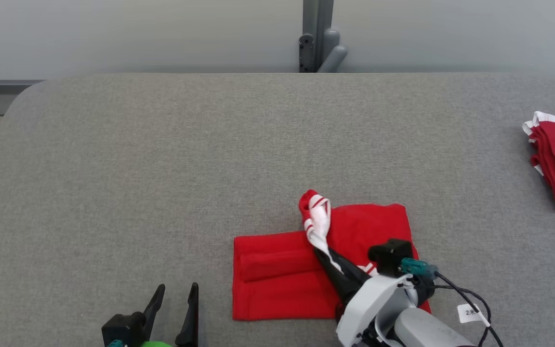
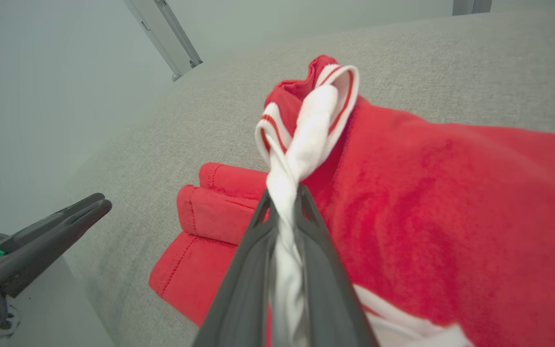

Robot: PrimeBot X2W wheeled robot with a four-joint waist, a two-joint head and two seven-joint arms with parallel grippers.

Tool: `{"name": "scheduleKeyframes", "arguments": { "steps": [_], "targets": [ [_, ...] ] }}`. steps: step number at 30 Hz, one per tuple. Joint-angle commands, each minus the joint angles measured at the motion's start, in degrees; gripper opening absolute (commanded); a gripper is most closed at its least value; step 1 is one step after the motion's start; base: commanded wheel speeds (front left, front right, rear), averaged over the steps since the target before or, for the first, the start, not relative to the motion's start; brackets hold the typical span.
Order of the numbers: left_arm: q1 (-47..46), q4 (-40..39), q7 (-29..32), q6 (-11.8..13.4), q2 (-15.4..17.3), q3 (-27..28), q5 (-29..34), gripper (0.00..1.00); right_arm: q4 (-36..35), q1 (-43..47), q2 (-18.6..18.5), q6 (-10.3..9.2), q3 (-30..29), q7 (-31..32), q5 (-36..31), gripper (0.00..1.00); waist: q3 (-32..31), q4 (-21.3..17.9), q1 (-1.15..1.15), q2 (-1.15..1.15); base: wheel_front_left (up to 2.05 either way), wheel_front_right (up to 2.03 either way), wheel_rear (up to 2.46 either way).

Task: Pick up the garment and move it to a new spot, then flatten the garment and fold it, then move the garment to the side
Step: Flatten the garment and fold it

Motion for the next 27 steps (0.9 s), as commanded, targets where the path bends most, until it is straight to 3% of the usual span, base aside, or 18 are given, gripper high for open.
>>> {"name": "scheduleKeyframes", "arguments": {
  "steps": [1,9,15,16,17,22,27],
  "targets": [
    [-1.0,0.1,0.0,-0.1,0.2,-0.3,0.2,1.00,0.3,-0.9,0.5,-0.02,1.3,0.3,0.9,0.00,0.4,2.3,0.00,0.00,0.00,0.00,0.00],
    [-1.4,0.3,0.0,-0.1,0.2,-1.5,-0.1,1.00,5.7,-5.9,2.2,-0.02,8.7,-0.7,3.7,0.00,1.2,7.2,0.00,0.00,0.00,0.00,0.00],
    [-1.3,0.3,0.0,-0.1,0.2,-1.5,-0.3,1.00,10.0,-8.5,3.3,-0.01,11.6,-2.0,6.1,0.00,1.6,8.7,0.00,0.00,0.00,0.00,0.00],
    [-1.3,0.4,0.0,-0.1,0.2,-1.4,-0.3,1.00,10.7,-8.9,3.5,-0.02,11.8,-2.2,6.4,0.43,1.7,8.7,0.00,0.00,0.00,0.00,0.00],
    [-1.4,0.3,0.0,-0.1,0.2,-1.3,-0.3,1.00,11.2,-9.1,3.5,-0.02,11.6,-2.4,7.1,1.00,1.7,8.6,0.00,0.00,0.00,0.00,0.00],
    [-1.6,0.1,0.0,-0.1,0.2,-0.1,0.0,1.00,10.9,-10.1,3.5,-0.02,9.3,-3.1,8.5,1.00,1.2,7.0,0.00,0.00,0.00,0.00,0.00],
    [-1.4,-0.5,0.0,-0.1,0.2,1.6,0.8,1.00,5.8,-6.7,1.5,-0.01,-2.2,-3.1,3.7,1.00,0.4,4.1,0.00,0.00,0.00,0.00,0.00]
  ]
}}
